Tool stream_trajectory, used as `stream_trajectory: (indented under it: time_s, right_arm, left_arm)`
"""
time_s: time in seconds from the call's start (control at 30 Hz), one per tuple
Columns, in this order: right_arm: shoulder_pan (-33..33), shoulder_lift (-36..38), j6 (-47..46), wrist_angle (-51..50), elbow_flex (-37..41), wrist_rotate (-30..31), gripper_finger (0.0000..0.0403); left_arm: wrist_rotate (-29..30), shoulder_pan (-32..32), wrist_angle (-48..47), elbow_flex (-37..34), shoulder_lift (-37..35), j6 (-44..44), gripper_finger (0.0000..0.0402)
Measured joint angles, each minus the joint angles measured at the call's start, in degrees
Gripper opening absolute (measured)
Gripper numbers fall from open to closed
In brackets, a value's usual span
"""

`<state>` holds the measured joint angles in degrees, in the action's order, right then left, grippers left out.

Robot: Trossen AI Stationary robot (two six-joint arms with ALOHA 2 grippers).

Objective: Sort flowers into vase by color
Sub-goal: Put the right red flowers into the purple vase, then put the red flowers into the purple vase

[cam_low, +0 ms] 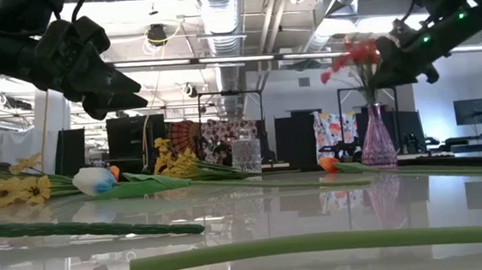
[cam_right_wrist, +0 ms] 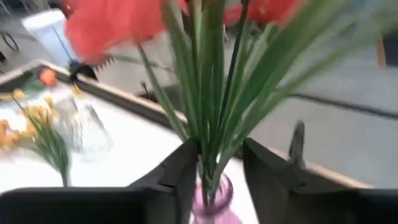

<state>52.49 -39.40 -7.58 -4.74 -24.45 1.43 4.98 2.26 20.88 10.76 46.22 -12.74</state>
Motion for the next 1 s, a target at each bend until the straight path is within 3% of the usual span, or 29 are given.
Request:
stream_trajectory:
  time_s: [0.23, 0.5, 0.73, 0.87, 1.0]
  right_arm:
    - [-3.6, 0.0, -1.2, -25.2, -9.5, -0.1, 0.0256]
    - [-16.2, -0.1, -8.0, -35.1, -19.7, -7.4, 0.0270]
    - [-36.1, -1.9, -22.5, -34.5, -22.0, -12.7, 0.0270]
    - [-50.4, -7.4, -31.2, -29.9, -22.0, -9.4, 0.0270]
    - [-62.8, -16.5, -36.0, -19.0, -22.0, -6.2, 0.0270]
  left_arm:
    - [0.1, 0.0, 0.0, 0.0, 0.0, 2.6, 0.0229]
    - [0.1, 0.0, -1.0, 0.0, 0.0, 2.6, 0.0229]
    - [-0.1, 0.0, -1.5, 0.0, 0.0, 3.1, 0.0229]
    - [-0.1, 0.0, -2.9, 0.0, 0.0, 3.4, 0.0229]
    - [-0.1, 0.0, -3.8, 0.0, 0.0, 3.2, 0.0229]
